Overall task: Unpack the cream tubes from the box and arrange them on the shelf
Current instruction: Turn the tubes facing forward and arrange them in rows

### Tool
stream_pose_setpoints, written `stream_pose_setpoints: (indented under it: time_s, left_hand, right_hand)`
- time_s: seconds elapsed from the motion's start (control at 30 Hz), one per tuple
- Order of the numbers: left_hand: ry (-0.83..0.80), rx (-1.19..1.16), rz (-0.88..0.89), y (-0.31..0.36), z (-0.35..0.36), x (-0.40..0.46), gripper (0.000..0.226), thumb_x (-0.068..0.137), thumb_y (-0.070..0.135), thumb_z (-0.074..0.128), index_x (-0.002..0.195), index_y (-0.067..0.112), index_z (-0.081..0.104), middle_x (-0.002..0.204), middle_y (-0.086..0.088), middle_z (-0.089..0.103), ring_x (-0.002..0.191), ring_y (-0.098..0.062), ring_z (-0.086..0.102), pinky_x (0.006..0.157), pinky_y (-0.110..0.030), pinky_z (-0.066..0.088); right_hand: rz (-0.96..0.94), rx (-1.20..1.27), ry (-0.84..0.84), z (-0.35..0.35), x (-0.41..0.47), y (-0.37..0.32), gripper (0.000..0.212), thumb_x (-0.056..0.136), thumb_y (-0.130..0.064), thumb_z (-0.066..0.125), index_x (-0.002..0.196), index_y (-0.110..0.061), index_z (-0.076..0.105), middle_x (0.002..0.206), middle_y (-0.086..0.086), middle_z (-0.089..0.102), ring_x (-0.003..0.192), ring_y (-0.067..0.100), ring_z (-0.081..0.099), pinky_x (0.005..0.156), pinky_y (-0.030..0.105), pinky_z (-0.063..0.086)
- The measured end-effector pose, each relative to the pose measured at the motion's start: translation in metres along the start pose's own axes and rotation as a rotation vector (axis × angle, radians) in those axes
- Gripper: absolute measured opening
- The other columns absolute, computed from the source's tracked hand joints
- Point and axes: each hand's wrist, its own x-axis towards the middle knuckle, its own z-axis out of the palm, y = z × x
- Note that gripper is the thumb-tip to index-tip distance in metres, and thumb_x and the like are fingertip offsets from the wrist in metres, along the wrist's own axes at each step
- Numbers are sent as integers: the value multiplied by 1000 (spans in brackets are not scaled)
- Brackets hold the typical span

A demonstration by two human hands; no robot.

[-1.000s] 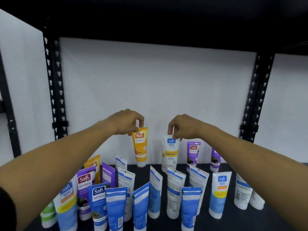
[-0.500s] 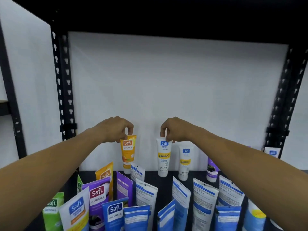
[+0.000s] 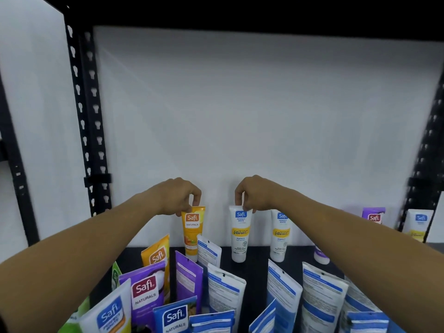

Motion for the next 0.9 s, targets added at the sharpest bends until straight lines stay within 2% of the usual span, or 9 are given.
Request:
stream_pose_setpoints:
  time_s: [0.2, 0.4, 0.57, 0.77, 0.9]
  left_hand:
    - [5, -4, 18, 2, 7, 4, 7, 92, 24, 67, 96, 26, 63, 75, 15, 59, 72, -9, 68, 80, -32, 59]
    - [8, -21, 17, 2, 8, 5, 7, 91, 23, 68, 97, 24, 64, 74, 15, 59, 72, -10, 68, 81, -33, 59]
    - [13, -10, 8, 2, 10, 5, 7, 92, 24, 67, 97, 25, 63, 76, 15, 57, 75, -12, 68, 82, -32, 58]
    - [7, 4, 2, 1, 9, 6, 8, 92, 23, 67, 97, 27, 62, 78, 13, 58, 76, -12, 68, 83, -33, 58]
    - [13, -5, -1, -2, 9, 4, 8, 92, 22, 66, 98, 25, 63, 83, 9, 63, 76, -11, 69, 83, -32, 58]
  right_hand:
    - [-1, 8, 6, 7, 3, 3, 13, 82, -7, 74, 85, -18, 68, 77, -12, 59, 73, 18, 72, 69, 27, 58]
    - [5, 19, 2, 9, 3, 6, 13, 82, -9, 75, 86, -20, 68, 81, -7, 62, 74, 16, 72, 71, 27, 59]
    - [-1, 17, 11, 9, 3, 5, 13, 82, -9, 76, 86, -19, 69, 79, -10, 60, 74, 16, 72, 70, 26, 58]
    - [8, 22, 11, 9, 3, 5, 12, 82, -9, 76, 86, -20, 70, 82, -7, 63, 75, 17, 72, 75, 32, 60]
    - [7, 18, 18, 8, 3, 3, 11, 82, -11, 76, 84, -19, 70, 81, -8, 63, 74, 16, 72, 75, 31, 60]
